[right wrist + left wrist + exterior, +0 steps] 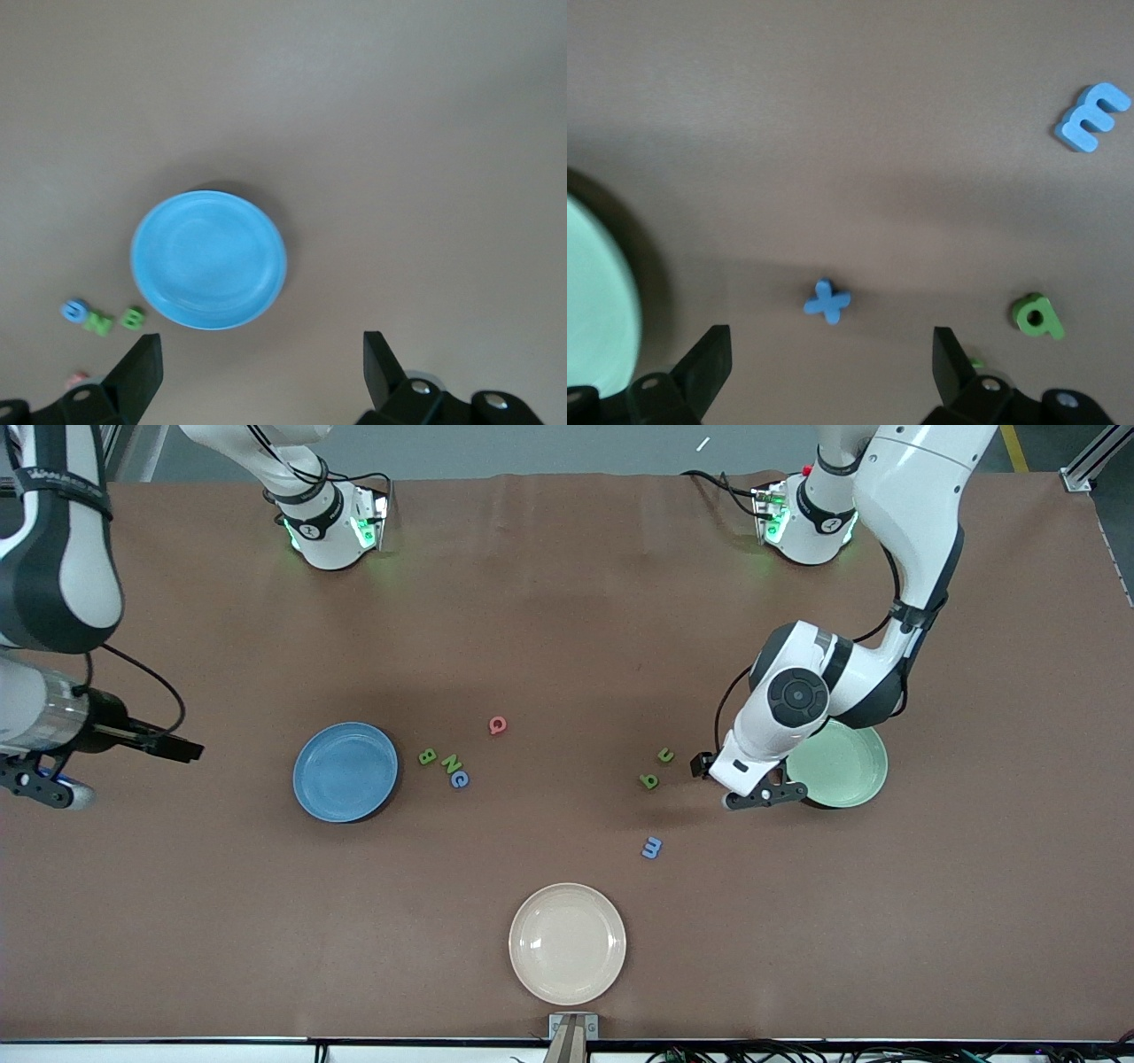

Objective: Sort uppercase to blue plate, lowercase to green plate
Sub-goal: 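Grasp the blue x with the left gripper while the right gripper grasps the B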

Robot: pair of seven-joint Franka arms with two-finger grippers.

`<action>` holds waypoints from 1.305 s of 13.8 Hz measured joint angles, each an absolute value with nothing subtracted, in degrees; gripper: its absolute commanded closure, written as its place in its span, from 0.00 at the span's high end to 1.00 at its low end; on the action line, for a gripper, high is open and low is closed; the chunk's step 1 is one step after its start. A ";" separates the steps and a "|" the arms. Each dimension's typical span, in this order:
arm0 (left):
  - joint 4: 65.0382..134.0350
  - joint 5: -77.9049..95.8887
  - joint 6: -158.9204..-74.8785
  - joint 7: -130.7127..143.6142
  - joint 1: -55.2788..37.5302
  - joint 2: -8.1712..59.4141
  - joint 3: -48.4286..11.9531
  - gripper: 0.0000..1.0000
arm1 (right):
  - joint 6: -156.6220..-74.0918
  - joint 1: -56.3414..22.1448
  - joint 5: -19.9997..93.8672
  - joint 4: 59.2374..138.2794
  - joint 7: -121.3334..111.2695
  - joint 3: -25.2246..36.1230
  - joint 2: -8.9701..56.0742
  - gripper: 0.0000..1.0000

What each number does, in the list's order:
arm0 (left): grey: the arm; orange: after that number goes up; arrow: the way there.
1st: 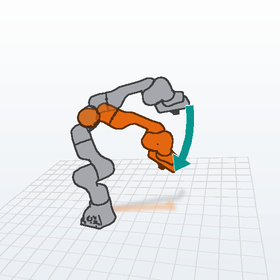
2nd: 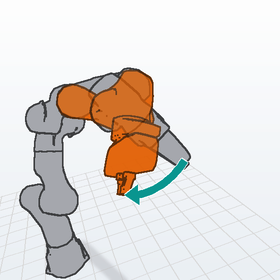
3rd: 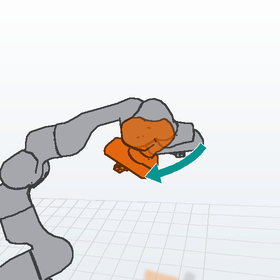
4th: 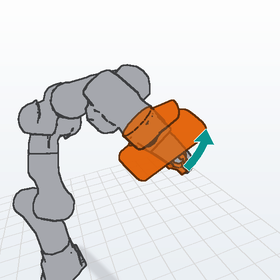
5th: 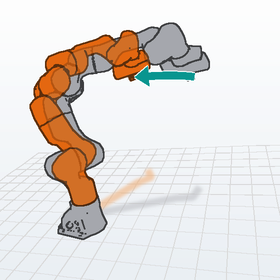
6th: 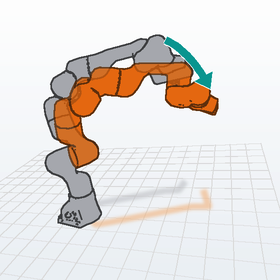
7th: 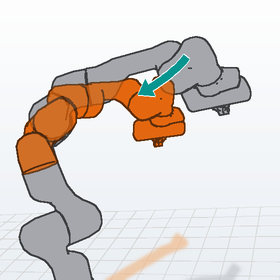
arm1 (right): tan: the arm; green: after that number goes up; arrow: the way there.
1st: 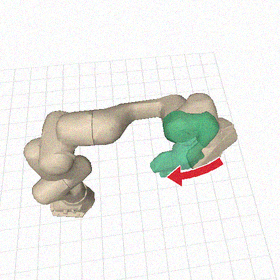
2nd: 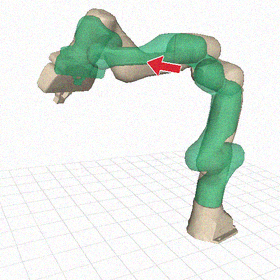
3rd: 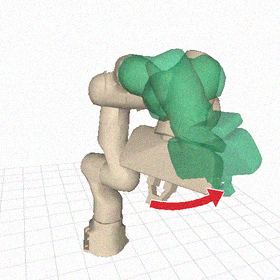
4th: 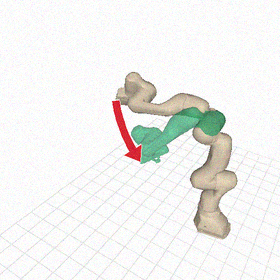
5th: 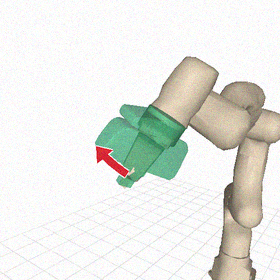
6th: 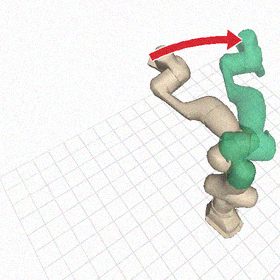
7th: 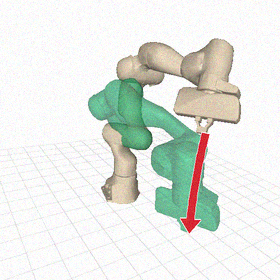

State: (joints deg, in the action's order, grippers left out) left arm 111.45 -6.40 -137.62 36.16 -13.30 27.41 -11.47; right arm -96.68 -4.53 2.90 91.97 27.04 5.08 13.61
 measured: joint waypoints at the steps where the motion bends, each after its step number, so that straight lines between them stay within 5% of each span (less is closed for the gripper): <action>1: 112.94 -6.40 -140.16 36.16 -13.26 27.69 -11.42 1.00 | -98.70 -6.74 3.02 93.52 33.15 4.98 13.64 1.00; 4: 116.87 -6.40 -144.34 36.16 -13.09 28.03 -11.30 0.99 | -106.22 -12.45 3.06 99.32 47.99 4.81 13.86 1.00; 12: 118.04 -8.46 -148.76 36.17 -12.87 30.64 -10.81 0.76 | -130.88 -24.14 3.15 116.07 74.23 4.74 16.30 0.97; 18: 117.17 -8.64 -148.76 36.17 -12.86 31.44 -10.79 0.47 | -137.68 -28.30 3.15 116.54 83.34 4.77 22.85 0.94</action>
State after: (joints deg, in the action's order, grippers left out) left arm 117.17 -8.64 -148.76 36.17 -12.86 31.44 -10.79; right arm -137.68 -28.30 3.15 116.54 83.34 4.77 22.85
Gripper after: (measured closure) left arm 0.445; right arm 0.035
